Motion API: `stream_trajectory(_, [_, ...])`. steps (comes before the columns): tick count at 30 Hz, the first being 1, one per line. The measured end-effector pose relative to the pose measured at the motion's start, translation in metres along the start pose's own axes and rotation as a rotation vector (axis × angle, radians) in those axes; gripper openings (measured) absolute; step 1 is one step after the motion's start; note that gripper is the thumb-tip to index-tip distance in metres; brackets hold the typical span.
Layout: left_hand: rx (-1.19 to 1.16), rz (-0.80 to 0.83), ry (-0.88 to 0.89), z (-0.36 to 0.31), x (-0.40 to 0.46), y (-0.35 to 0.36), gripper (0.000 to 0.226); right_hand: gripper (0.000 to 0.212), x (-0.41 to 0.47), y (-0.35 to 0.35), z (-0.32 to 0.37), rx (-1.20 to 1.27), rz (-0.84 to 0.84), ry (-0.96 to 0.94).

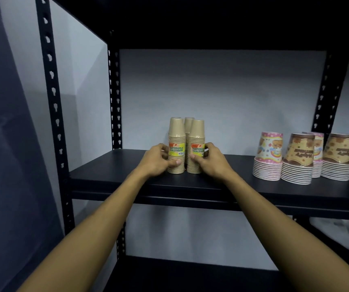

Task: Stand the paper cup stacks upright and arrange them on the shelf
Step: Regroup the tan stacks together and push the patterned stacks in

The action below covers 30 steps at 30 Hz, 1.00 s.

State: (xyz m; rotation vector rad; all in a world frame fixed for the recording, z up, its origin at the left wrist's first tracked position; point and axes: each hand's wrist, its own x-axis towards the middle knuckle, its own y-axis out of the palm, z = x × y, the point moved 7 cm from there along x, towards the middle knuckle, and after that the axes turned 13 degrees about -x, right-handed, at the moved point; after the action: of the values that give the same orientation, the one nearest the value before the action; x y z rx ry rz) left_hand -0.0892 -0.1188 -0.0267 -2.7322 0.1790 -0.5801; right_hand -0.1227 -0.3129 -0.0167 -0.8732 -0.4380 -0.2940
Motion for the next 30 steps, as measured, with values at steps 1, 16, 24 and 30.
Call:
stream_trajectory(1, [0.002, -0.008, 0.000, -0.001, -0.001, -0.002, 0.067, 0.047, 0.003, 0.003, 0.001, 0.005, 0.007, 0.004])
stream_trajectory(16, [0.083, -0.073, 0.003, 0.012, 0.027, -0.007, 0.061, 0.047, 0.029, 0.023, 0.008, 0.004, 0.013, 0.026])
stream_trajectory(24, [0.115, -0.069, 0.005, 0.012, 0.035, -0.005, 0.063, 0.048, 0.037, 0.028, 0.001, 0.024, 0.027, 0.025])
stream_trajectory(30, [0.096, -0.065, -0.005, 0.016, 0.039, -0.006, 0.059, 0.047, 0.042, 0.029, -0.001, 0.039, 0.031, 0.017])
